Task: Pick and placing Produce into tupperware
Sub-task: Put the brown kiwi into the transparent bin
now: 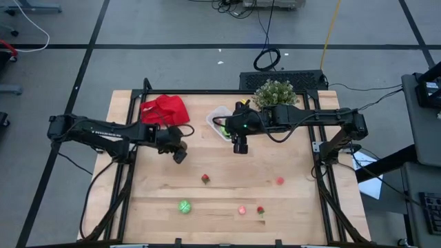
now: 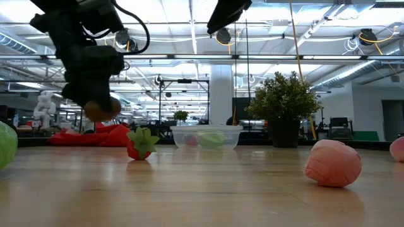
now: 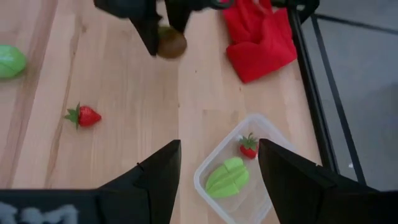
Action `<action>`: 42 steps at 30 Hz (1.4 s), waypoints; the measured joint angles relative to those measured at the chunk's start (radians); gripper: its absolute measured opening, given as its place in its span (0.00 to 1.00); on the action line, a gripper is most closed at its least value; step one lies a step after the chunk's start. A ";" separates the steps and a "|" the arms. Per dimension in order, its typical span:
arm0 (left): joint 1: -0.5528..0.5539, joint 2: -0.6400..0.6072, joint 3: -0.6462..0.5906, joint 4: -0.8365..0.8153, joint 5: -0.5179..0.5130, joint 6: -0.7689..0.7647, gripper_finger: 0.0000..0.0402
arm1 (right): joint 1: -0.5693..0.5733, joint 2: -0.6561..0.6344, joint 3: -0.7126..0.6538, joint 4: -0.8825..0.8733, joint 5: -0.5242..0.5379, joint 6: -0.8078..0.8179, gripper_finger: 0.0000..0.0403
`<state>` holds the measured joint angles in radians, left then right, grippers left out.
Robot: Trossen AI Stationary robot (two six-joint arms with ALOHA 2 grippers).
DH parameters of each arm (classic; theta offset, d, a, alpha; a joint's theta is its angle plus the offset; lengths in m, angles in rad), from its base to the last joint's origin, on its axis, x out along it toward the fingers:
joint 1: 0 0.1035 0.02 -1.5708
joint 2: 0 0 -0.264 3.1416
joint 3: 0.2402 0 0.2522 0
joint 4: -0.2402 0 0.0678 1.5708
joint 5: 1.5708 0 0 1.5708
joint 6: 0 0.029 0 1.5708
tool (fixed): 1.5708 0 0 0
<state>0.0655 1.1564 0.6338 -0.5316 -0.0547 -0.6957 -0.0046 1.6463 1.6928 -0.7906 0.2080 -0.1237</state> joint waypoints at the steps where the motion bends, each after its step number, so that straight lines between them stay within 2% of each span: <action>1: 0.014 0.000 0.000 0.028 0.000 0.017 0.57 | 0.000 0.000 0.000 0.010 0.000 -0.004 0.51; 4: 0.063 0.000 0.000 0.079 0.002 0.074 0.56 | -0.001 0.000 0.000 0.042 0.002 -0.028 0.51; 8: 0.131 0.001 0.000 0.135 0.009 0.134 0.60 | -0.001 0.000 0.000 0.086 0.007 -0.062 0.51; 14: 0.223 0.007 0.000 0.263 0.032 0.207 0.58 | -0.003 -0.002 0.000 0.155 0.111 -0.129 0.51; 17: 0.259 0.035 0.014 0.316 0.055 0.249 0.56 | -0.008 -0.002 0.000 0.183 0.113 -0.148 0.51; 23: 0.305 0.184 0.155 0.320 0.054 0.352 0.61 | -0.014 -0.002 0.000 0.204 0.113 -0.158 0.51; 29: 0.342 0.380 0.354 0.266 0.055 0.450 0.58 | -0.016 -0.025 0.000 0.204 0.113 -0.158 0.51; 36: 0.357 0.540 0.511 0.221 0.093 0.496 0.61 | -0.016 -0.139 0.000 0.241 0.113 -0.158 0.51; 42: 0.358 0.633 0.607 0.200 0.127 0.530 0.59 | -0.016 -0.225 0.000 0.273 0.114 -0.158 0.51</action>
<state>0.4237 1.7892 1.2403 -0.3317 0.0724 -0.1653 -0.0204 1.4213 1.6924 -0.5176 0.3218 -0.2817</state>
